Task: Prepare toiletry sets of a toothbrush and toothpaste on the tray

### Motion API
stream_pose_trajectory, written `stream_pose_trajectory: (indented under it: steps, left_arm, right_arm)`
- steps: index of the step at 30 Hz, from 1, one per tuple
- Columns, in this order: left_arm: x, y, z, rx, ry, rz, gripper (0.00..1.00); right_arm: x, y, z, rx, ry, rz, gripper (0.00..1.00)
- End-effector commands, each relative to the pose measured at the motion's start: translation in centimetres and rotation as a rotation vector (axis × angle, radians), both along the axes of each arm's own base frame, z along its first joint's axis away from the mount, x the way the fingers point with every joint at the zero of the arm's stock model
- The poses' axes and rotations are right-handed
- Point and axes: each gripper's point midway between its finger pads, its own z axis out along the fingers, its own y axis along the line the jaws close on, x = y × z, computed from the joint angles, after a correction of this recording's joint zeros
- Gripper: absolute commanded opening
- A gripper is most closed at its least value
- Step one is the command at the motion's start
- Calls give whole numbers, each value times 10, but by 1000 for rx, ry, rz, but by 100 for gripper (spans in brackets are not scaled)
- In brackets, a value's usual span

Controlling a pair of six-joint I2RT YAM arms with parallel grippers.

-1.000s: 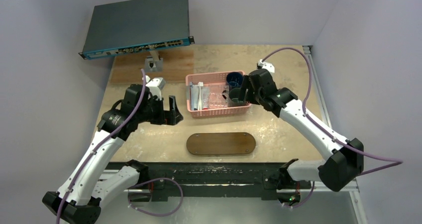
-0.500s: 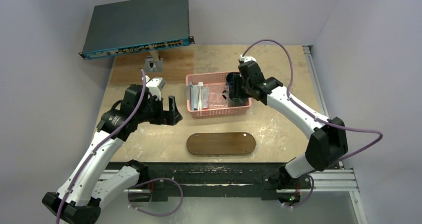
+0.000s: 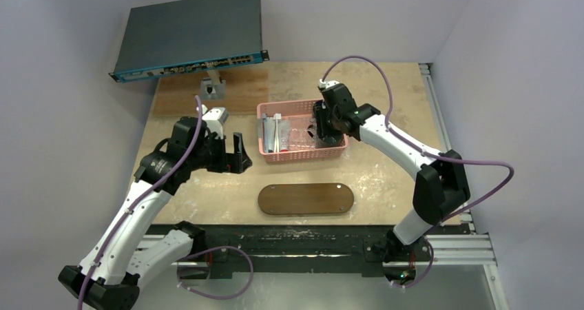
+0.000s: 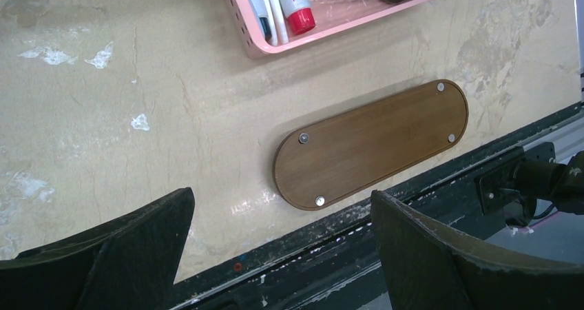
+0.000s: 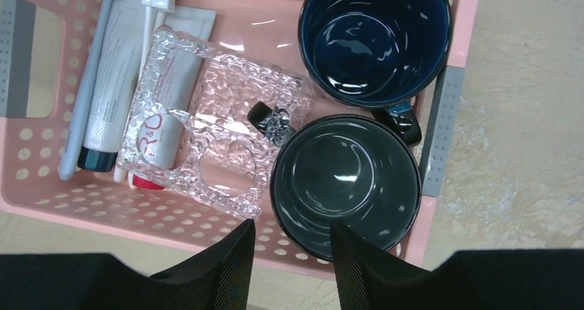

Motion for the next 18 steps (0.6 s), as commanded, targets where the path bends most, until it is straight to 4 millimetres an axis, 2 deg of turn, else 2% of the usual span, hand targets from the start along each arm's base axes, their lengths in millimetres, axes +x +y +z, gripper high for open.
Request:
stream_pose_trajectory:
  steps: [1, 4, 9, 18]
  left_arm:
    - [4, -1, 3, 2, -26, -9, 100]
    - [4, -1, 3, 0, -26, -10, 100]
    - [3, -1, 4, 0, -30, -9, 100]
    - [2, -2, 6, -8, -32, -15, 100]
  right_arm:
    - [8, 24, 31, 67, -85, 63, 46]
    - [6, 39, 34, 84, -91, 89, 46]
    - [11, 50, 29, 76, -75, 72, 46]
    - [11, 81, 10, 109, -29, 44, 46]
